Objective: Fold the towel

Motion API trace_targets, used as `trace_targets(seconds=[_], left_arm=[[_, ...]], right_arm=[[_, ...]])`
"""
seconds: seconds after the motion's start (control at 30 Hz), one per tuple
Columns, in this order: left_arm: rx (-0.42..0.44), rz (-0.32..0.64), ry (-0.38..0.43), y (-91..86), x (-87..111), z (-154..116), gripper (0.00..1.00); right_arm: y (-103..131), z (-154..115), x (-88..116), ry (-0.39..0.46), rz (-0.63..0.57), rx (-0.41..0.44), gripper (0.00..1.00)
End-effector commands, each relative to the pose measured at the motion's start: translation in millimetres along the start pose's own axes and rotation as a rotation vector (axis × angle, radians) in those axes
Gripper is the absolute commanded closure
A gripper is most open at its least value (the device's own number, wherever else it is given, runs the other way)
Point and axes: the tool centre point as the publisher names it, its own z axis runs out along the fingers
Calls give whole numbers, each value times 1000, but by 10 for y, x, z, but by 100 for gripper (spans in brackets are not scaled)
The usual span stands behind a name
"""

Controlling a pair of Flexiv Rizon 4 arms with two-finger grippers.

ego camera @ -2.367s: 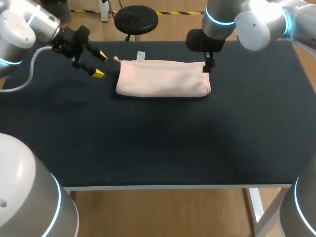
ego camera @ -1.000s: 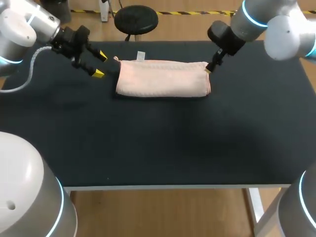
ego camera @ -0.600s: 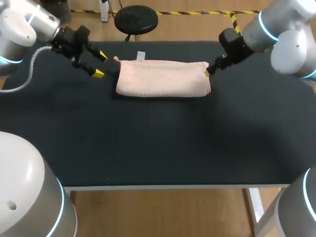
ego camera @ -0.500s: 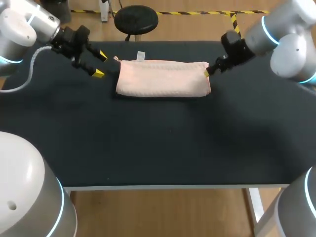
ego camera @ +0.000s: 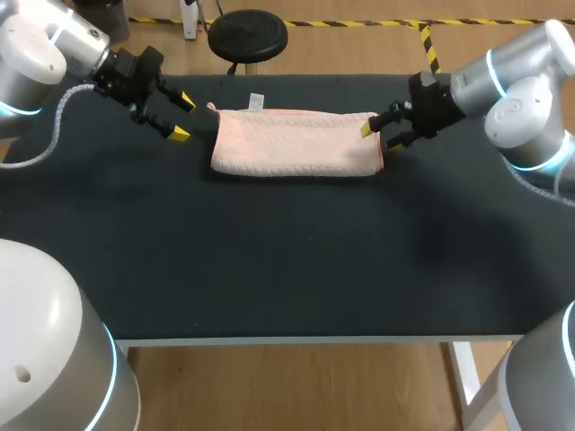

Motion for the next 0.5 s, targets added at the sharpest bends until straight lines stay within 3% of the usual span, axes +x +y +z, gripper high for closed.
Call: trace_targets(seconds=[0.03,0.5], left_arm=[[1,2,-1,6,1,2,0],[1,2,-1,6,1,2,0]], right_arm=[[51,59,-26,-3,14,6,0],[117,207,-110,-6,48,5,0]])
